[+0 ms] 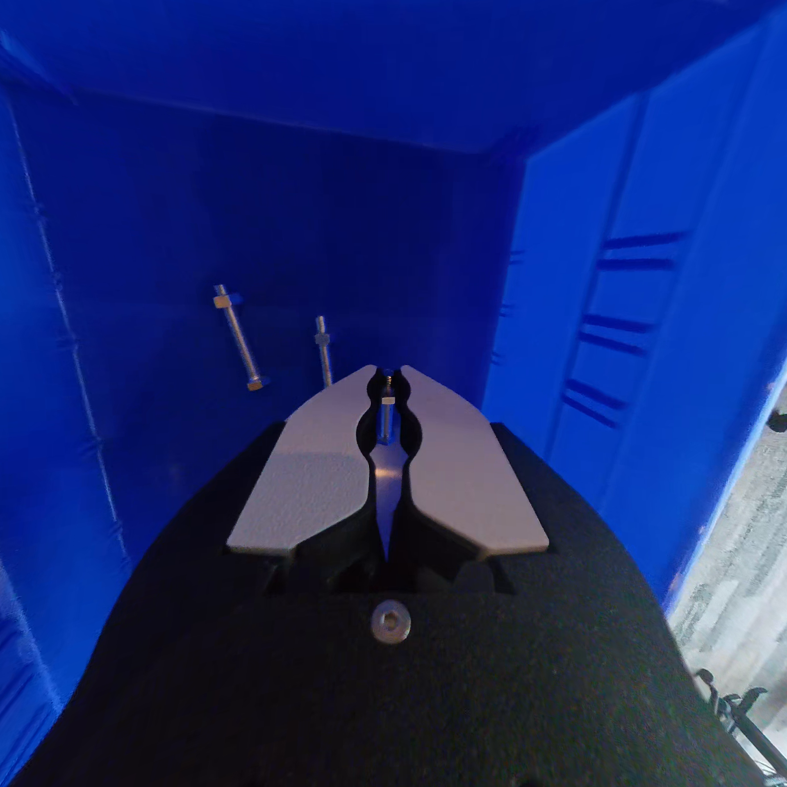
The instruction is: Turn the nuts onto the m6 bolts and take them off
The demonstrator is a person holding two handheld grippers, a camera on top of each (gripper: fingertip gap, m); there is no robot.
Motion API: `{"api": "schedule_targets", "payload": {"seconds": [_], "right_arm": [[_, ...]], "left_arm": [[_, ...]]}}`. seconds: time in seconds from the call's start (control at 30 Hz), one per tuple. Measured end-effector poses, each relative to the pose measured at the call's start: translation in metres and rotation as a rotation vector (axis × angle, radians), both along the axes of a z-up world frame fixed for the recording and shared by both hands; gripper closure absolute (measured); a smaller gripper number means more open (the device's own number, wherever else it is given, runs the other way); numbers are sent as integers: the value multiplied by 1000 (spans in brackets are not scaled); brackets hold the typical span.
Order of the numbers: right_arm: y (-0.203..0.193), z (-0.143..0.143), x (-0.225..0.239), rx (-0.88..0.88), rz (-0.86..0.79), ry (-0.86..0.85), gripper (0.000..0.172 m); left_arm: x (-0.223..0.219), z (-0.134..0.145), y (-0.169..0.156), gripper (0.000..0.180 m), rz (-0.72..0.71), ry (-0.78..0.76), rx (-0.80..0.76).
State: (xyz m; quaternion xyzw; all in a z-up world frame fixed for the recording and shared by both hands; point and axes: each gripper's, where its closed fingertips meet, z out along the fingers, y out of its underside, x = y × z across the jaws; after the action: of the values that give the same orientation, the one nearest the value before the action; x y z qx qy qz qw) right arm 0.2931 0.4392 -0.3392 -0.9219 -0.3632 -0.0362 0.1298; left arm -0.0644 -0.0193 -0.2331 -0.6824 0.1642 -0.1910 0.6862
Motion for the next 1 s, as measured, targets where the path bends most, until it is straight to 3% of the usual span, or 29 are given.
{"api": "schedule_targets", "payload": {"seconds": [0.17,0.3,0.4,0.53,0.63,0.73,0.87,1.0], "right_arm": [[9,3,0,40,-27,12,163],[14,18,-5,101,-47,68,139],[15,51,-24,206,-25,189,124],[-10,117,-75,383,105,428,107],[-72,171,-131,466,280,720,103],[-167,209,-181,427,460,1056,102],[-287,227,-217,240,571,1475,110],[-338,220,-233,166,564,1735,115]], "left_arm": [[2,-1,0,120,-5,16,-2],[3,-1,-1,120,-7,21,3],[5,-2,-1,120,-11,40,0],[7,-3,-1,120,-12,55,-6],[7,-4,-1,121,-9,63,-6],[4,-3,0,122,8,46,-14],[-10,5,-3,133,57,-21,-17],[-18,29,-16,133,45,-167,-34]]}}
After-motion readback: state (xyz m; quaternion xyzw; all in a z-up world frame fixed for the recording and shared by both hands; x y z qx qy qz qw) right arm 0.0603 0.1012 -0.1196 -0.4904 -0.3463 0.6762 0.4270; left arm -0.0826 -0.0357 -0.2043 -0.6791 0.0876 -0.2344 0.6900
